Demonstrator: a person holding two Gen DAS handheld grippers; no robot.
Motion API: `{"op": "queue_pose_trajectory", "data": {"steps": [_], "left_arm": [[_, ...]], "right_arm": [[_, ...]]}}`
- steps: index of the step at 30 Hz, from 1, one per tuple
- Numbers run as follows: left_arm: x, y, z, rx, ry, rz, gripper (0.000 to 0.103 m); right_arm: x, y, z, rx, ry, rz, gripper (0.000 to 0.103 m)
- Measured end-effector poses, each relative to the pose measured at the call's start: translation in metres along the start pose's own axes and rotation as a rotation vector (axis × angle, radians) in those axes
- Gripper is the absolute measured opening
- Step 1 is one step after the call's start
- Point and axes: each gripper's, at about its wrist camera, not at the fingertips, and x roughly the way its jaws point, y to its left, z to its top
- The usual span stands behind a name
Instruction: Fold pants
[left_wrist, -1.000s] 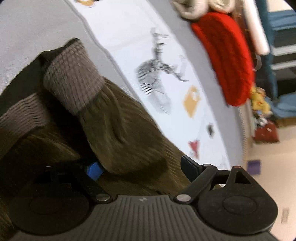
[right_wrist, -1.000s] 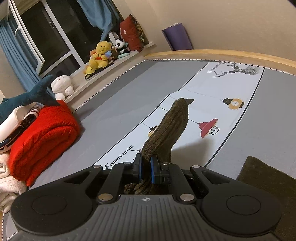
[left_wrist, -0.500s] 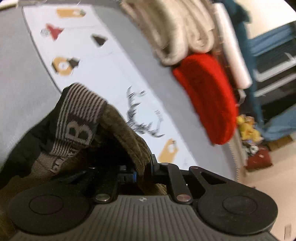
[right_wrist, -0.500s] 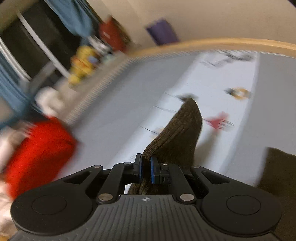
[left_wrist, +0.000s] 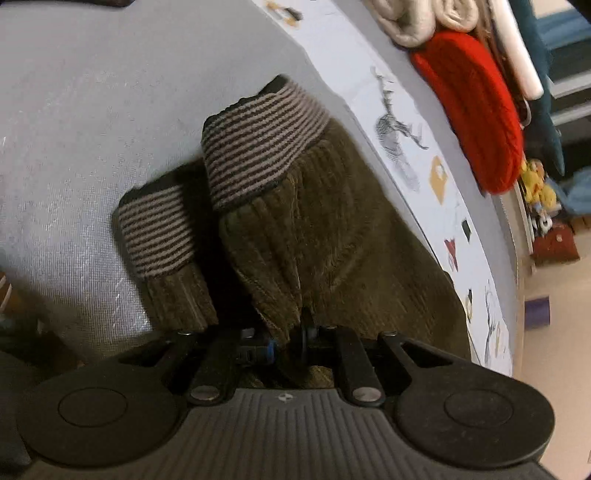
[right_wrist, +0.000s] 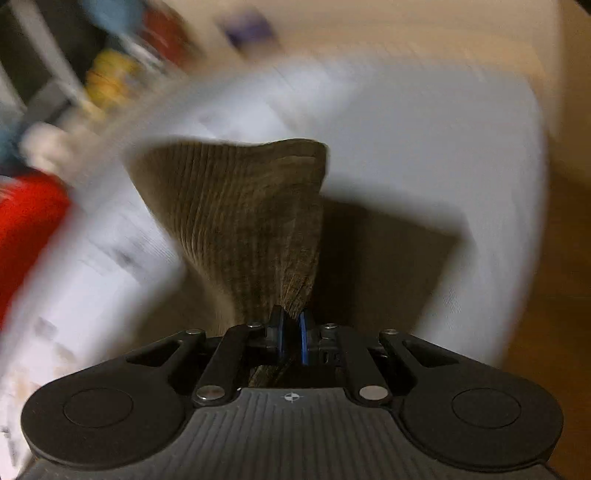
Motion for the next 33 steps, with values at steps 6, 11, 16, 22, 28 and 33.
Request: {"op": "queue_pose_trajectory", "data": {"steps": [6, 11, 16, 22, 28, 33], "left_arm": [[-0.006, -0.015, -0.011, 0.116, -0.056, 0.052, 0.022], [-0.001, -0.031, -0.022, 0.215, -0.076, 0.072, 0.045], [0.007, -0.045, -0.030, 0.329, -0.094, 0.068, 0.068], [0.013, -0.052, -0.031, 0.348, -0.094, 0.047, 0.082], [0.013, -0.055, -0.031, 0.367, -0.090, 0.052, 0.085], [0.007, -0.057, -0.034, 0.393, -0.104, 0.061, 0.085]], "right_arm": [[-0.006, 0.002, -0.008, -0.094, -0.067, 0.025, 0.010], [-0.002, 0.002, -0.009, -0.118, -0.070, 0.010, 0.013], [-0.004, 0.002, -0.008, -0.177, -0.100, 0.001, 0.015], [-0.004, 0.002, -0.007, -0.181, -0.141, -0.036, 0.015], [0.000, 0.012, -0.009, -0.218, -0.153, -0.079, 0.016], [0.000, 0.015, -0.010, -0.229, -0.165, -0.101, 0.017]]}}
